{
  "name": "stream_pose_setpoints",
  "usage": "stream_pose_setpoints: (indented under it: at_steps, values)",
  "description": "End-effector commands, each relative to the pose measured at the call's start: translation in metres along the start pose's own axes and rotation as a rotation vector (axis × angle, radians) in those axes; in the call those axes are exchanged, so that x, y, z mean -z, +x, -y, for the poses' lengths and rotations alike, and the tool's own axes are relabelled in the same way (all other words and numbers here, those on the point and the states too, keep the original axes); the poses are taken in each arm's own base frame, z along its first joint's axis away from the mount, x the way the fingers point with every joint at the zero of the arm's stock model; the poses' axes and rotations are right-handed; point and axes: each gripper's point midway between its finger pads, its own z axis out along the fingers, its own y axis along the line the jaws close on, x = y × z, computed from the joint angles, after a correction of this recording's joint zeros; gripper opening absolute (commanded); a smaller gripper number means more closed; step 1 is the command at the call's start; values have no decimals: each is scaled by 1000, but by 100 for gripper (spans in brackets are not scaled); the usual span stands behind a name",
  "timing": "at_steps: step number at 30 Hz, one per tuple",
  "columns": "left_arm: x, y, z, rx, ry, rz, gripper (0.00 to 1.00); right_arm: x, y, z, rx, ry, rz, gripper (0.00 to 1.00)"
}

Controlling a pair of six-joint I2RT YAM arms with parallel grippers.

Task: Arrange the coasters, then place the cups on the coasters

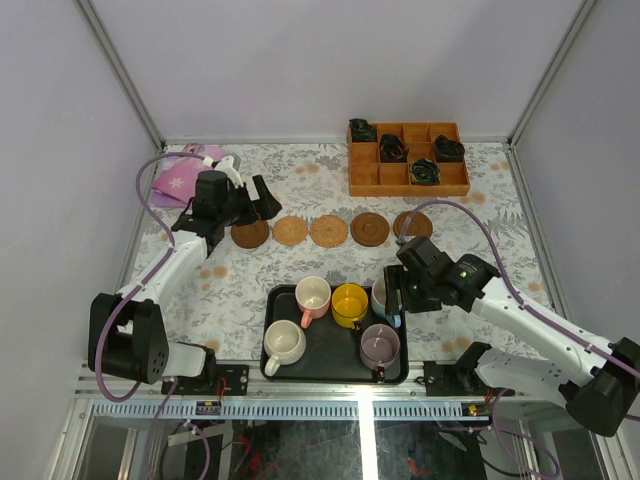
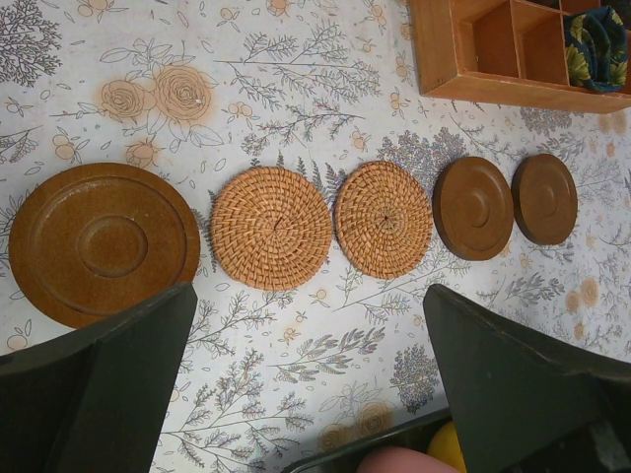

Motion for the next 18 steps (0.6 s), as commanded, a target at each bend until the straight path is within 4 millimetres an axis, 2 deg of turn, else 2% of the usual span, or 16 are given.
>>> stream_pose_setpoints:
  at_steps: [1, 11, 18]
  values:
    - [-4, 1, -1, -11, 2, 9, 100, -8, 2, 0, 5, 16, -11, 71]
    - [-2, 3, -2, -9, -4, 8, 100, -24, 7, 10, 9, 68, -39, 59]
    - [-1, 4, -2, -8, -5, 7, 100, -34, 8, 9, -2, 62, -34, 54]
